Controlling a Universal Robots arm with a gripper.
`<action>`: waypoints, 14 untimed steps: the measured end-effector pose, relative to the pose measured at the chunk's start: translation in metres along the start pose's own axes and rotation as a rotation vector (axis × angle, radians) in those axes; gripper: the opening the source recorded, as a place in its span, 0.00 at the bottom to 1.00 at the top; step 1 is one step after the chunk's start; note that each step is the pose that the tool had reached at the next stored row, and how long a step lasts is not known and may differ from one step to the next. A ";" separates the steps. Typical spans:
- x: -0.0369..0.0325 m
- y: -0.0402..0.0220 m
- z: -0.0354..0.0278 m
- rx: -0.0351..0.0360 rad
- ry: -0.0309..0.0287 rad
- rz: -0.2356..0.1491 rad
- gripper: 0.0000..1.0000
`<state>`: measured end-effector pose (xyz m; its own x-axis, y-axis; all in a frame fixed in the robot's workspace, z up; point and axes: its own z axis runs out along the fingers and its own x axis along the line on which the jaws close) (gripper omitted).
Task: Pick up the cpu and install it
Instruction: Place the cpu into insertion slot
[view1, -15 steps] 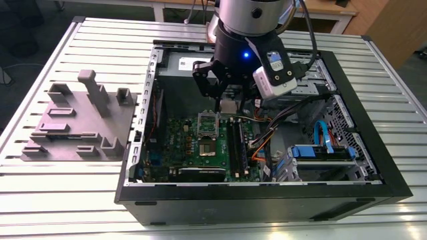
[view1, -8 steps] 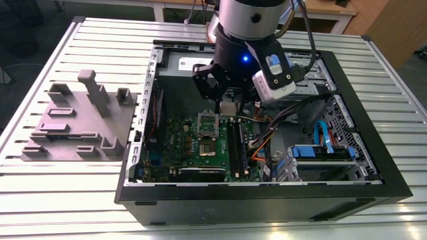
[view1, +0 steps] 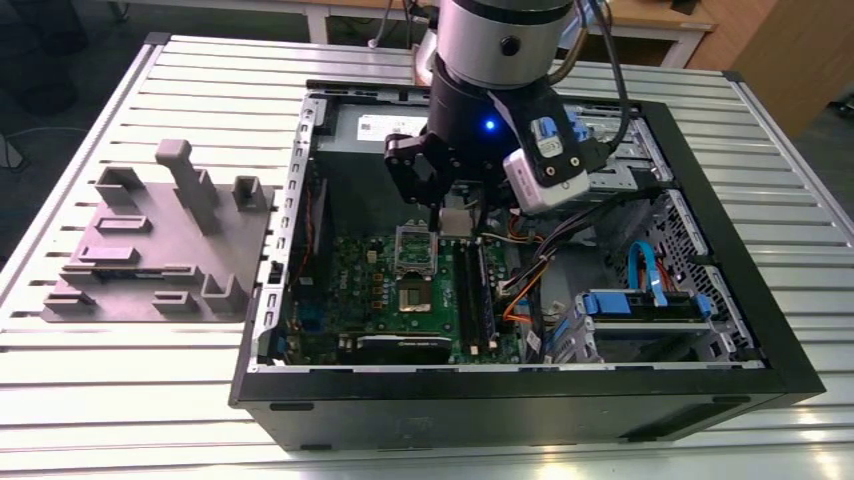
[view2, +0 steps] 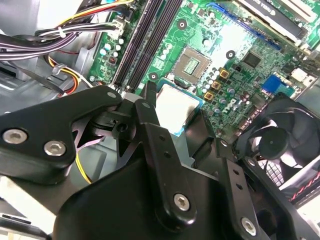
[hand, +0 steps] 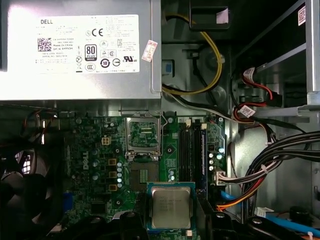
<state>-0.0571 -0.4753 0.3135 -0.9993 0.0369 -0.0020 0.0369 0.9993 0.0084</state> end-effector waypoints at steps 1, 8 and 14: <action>0.0001 -0.0003 0.0007 0.0000 0.0000 0.000 0.47; 0.0001 -0.0015 0.0068 0.0000 0.0000 0.000 0.47; 0.0001 -0.0016 0.0080 0.0000 0.0000 0.000 0.47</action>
<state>-0.0572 -0.4768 0.3055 -0.9993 0.0369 -0.0020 0.0369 0.9993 0.0084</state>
